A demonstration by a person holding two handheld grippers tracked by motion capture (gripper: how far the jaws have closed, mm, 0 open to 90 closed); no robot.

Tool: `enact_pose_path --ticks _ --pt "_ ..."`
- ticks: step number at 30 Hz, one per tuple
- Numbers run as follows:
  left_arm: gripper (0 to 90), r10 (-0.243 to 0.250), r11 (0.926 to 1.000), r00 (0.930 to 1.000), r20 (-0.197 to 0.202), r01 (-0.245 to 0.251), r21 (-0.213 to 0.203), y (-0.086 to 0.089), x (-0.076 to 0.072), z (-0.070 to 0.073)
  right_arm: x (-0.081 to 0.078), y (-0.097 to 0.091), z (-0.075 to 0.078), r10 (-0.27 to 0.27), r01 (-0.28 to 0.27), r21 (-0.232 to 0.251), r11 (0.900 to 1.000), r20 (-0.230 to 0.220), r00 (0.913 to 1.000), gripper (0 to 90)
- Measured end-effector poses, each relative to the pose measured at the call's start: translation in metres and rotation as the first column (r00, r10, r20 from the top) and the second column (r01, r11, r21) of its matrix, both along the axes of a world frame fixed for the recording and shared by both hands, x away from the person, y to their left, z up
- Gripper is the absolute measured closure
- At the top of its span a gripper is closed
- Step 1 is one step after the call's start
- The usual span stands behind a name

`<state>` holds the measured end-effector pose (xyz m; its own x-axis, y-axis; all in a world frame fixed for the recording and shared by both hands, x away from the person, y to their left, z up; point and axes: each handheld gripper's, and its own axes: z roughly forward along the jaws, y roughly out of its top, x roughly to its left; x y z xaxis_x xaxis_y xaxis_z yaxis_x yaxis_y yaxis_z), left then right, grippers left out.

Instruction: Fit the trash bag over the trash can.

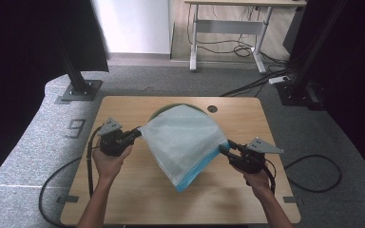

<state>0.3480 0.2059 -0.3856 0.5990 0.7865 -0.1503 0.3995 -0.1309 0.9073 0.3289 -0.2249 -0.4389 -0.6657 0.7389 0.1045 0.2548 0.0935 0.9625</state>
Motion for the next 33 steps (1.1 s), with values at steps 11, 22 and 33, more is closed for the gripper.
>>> enact_pose_path --ticks 11,22,33 --pt "89.3 -0.099 0.9949 0.995 -0.016 0.098 -0.022 -0.032 0.007 0.006 -0.006 -0.019 0.042 -0.071 0.067 0.039 0.997 0.097 0.9928 87.8" --pt "76.4 -0.152 0.9879 0.9875 -0.042 0.153 0.022 -0.06 0.01 0.007 -0.01 -0.034 0.064 -0.13 0.124 0.057 0.9907 0.13 0.9829 87.7" --pt "38.6 -0.137 0.9899 0.9906 0.008 0.137 -0.036 -0.019 -0.017 0.022 -0.004 -0.046 0.056 -0.213 0.209 0.055 0.9764 0.09 0.9728 87.8"
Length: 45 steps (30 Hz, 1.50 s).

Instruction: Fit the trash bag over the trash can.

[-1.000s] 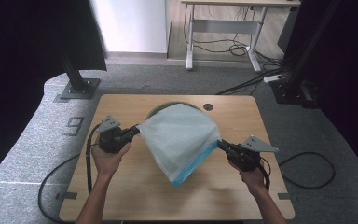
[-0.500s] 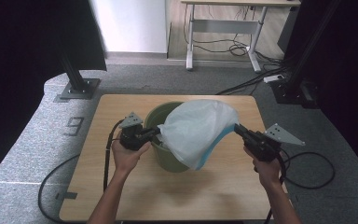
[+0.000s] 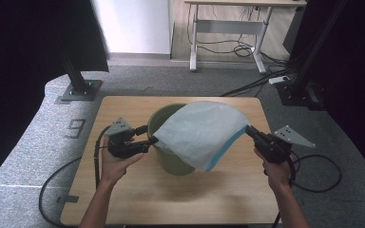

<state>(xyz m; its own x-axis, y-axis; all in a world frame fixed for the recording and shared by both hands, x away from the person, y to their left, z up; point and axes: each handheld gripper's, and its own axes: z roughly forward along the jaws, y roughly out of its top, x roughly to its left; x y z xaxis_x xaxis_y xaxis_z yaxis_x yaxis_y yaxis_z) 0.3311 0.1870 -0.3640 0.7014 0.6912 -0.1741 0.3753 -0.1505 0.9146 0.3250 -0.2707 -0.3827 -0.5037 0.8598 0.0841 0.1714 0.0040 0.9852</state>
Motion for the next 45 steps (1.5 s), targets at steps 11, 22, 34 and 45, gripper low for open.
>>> enact_pose_path --ticks 11,22,34,45 --pt "35.7 -0.035 0.9985 0.9992 0.016 0.036 -0.041 -0.01 -0.016 0.022 -0.007 0.02 0.005 0.03 -0.029 -0.011 0.9995 0.037 0.9989 87.8" --pt "28.3 -0.075 0.9934 0.9968 -0.03 0.077 0.085 -0.072 -0.006 0.01 -0.009 0.059 0.002 0.13 -0.129 -0.039 0.9909 0.034 0.9909 87.7" --pt "23.1 -0.084 0.992 0.9948 -0.058 0.089 0.09 -0.105 0.0 0.005 -0.01 0.072 0.002 0.155 -0.155 -0.025 0.9877 0.032 0.9873 87.7" --pt "34.6 -0.049 0.9915 0.9961 -0.073 0.057 0.116 -0.12 0.003 -0.002 -0.012 0.076 0.002 0.172 -0.171 -0.023 0.9851 0.039 0.9844 87.7"
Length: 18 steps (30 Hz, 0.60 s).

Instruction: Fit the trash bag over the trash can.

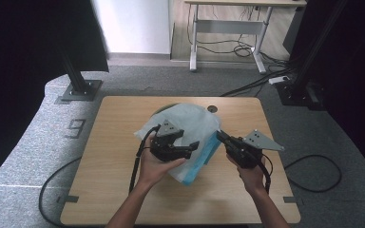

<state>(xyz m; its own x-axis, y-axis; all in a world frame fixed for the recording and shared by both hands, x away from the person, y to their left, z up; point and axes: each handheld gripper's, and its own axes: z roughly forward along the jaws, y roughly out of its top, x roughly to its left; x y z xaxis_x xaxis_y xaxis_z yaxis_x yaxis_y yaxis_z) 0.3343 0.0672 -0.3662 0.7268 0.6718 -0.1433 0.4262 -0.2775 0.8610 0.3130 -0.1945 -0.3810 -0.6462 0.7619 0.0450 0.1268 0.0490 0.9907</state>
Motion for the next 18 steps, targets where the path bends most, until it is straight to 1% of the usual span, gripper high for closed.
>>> enact_pose_path --ticks 2,4,5,7,9,11,18 --pt "42.5 0.002 1.0 1.0 -0.002 -0.002 -0.003 0.0003 0.0004 -0.0007 -0.0006 -0.0006 0.0005 0.001 -0.001 0.0 1.0 0.002 1.0 87.7" --pt "46.5 0.001 1.0 1.0 -0.003 -0.001 -0.004 0.0006 0.0009 -0.0012 -0.0007 -0.0011 0.0008 0.001 -0.001 -0.002 1.0 0.003 1.0 87.7" --pt "49.0 -0.002 1.0 0.9999 -0.01 0.002 -0.007 0.0013 0.002 -0.0016 -0.0005 -0.0016 0.0009 0.0 0.0 -0.002 1.0 0.001 1.0 87.7" --pt "49.7 -0.004 1.0 0.9999 -0.012 0.003 -0.009 0.0018 0.0025 -0.0018 -0.0003 -0.0018 0.0008 0.001 -0.001 -0.002 1.0 0.0 1.0 87.7" --pt "53.1 -0.009 0.9998 0.9999 -0.012 0.009 -0.017 0.003 0.0027 -0.0018 0.0001 -0.0018 0.0005 0.001 -0.001 -0.003 1.0 -0.004 1.0 87.7" --pt "54.2 -0.013 0.9997 0.9999 -0.012 0.012 -0.019 0.0031 0.0027 -0.002 0.0002 -0.0018 0.0003 0.002 -0.002 -0.003 1.0 -0.005 1.0 87.5" --pt "71.3 -0.072 0.9967 0.9966 -0.039 0.07 -0.042 0.0038 0.0064 -0.0041 0.0008 -0.0021 -0.0007 0.006 -0.006 -0.007 1.0 -0.014 0.9999 87.2"
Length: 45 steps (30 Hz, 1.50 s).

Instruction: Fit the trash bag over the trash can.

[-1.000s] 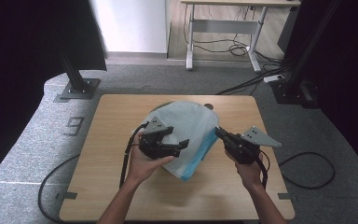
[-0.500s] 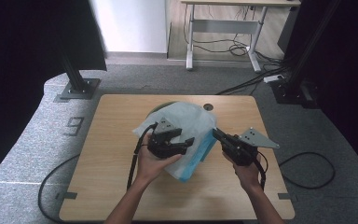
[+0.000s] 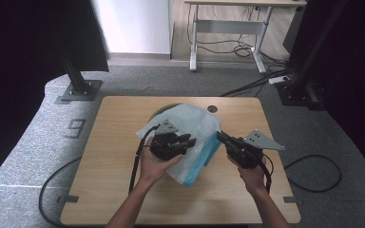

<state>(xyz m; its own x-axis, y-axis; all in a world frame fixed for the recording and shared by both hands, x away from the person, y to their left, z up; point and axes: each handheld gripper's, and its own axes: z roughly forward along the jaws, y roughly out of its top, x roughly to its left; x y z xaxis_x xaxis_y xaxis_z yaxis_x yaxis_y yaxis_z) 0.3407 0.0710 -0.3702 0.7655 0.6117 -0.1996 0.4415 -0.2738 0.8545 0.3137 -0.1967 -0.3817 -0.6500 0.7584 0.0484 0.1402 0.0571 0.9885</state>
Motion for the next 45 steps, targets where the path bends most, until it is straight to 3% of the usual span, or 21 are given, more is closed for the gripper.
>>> enact_pose_path --ticks 7,12,23,31,34,38,40,41,42,43,45 --pt "84.7 -0.03 0.999 0.9995 -0.011 0.029 -0.035 0.002 0.003 0.002 0.0 -0.004 -0.001 -0.008 0.008 -0.005 1.0 0.0 1.0 82.9" --pt "89.6 -0.012 0.9971 0.9999 -0.001 0.012 -0.076 0.008 0.006 0.003 -0.007 -0.009 -0.003 -0.037 0.037 -0.026 0.999 0.022 0.9991 70.0" --pt "89.8 0.016 0.9924 0.9999 -0.006 -0.016 -0.122 0.019 0.011 0.006 -0.03 -0.022 -0.017 -0.02 0.021 -0.035 0.9992 0.025 0.9995 65.6" --pt "89.8 0.008 0.9904 0.9998 -0.016 -0.01 -0.137 0.02 0.013 0.007 -0.024 -0.013 -0.022 0.004 -0.003 -0.044 0.999 0.019 0.9998 65.1" --pt "89.8 0.011 0.9909 0.9998 -0.017 -0.013 -0.134 0.02 0.013 0.007 -0.016 -0.01 -0.019 -0.014 0.017 -0.065 0.9977 0.043 0.999 64.5" --pt "89.8 0.012 0.9912 0.9998 -0.017 -0.014 -0.132 0.021 0.013 0.007 -0.007 -0.006 -0.017 -0.001 0.003 -0.05 0.9987 0.048 0.9989 67.8" --pt "89.9 0.013 0.9912 0.9998 -0.017 -0.015 -0.132 0.021 0.013 0.007 -0.005 -0.001 -0.017 0.0 0.003 -0.073 0.9973 0.053 0.9986 74.0" --pt "89.9 0.013 0.991 0.9998 -0.018 -0.015 -0.133 0.022 0.014 0.007 -0.004 0.001 -0.017 0.0 0.005 -0.088 0.9961 0.058 0.9983 81.5" --pt "89.9 0.014 0.9907 0.9997 -0.018 -0.016 -0.135 0.022 0.014 0.007 -0.004 0.001 -0.017 0.0 0.005 -0.088 0.9961 0.058 0.9983 81.5" --pt "89.9 0.014 0.9903 0.9997 -0.018 -0.017 -0.138 0.023 0.014 0.007 -0.003 0.002 -0.017 0.001 0.005 -0.088 0.9961 0.063 0.998 87.7" --pt "89.9 0.016 0.9898 0.9996 -0.022 -0.019 -0.141 0.024 0.014 0.007 -0.003 0.002 -0.017 0.0 0.006 -0.085 0.9963 0.065 0.9979 88.6"
